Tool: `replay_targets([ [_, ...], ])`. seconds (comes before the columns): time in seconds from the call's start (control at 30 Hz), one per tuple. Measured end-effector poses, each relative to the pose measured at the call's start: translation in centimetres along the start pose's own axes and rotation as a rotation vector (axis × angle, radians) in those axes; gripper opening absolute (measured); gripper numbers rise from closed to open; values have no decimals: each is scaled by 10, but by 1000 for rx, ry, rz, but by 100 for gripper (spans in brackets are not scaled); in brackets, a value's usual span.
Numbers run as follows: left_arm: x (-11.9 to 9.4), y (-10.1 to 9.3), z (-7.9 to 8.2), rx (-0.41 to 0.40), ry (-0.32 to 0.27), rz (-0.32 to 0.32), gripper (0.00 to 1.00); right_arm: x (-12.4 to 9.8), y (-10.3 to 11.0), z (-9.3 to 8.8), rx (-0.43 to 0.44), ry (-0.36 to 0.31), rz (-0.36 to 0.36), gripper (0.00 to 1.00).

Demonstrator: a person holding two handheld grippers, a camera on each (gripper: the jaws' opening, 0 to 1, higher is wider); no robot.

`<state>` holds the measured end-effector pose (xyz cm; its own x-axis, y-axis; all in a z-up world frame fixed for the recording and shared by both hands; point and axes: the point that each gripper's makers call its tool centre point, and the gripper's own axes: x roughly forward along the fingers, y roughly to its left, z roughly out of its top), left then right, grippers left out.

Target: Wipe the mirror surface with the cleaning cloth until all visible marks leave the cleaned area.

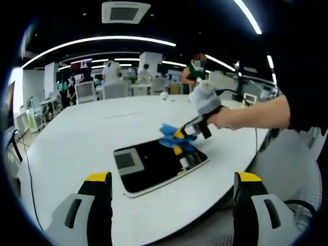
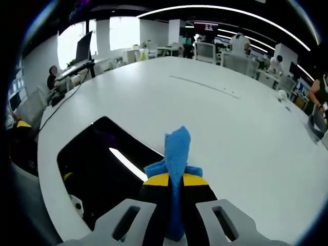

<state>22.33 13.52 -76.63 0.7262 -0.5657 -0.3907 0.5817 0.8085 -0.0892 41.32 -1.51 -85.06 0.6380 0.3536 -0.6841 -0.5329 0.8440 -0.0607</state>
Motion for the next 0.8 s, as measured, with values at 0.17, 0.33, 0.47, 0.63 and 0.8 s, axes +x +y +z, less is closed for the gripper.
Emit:
replay_targets([
  [0.17,0,0,0,-4,-5,-3,99,1,0,0,-14,4,-8,2],
  [0.33,-1,1,0,-9,-9,-3,99,1,4,1,-3,4,-7,2],
  [0.47,-1,0,1,-12,-16,-9,99,3,6,2,0,4,1,2],
  [0.63,-1,0,2,-9,-23,-10,99,6,17,6,5,-3,13,2],
  [0.8,-1,-1,1,-9,-22,-13,99,9,21,8,17,-8,23,2],
])
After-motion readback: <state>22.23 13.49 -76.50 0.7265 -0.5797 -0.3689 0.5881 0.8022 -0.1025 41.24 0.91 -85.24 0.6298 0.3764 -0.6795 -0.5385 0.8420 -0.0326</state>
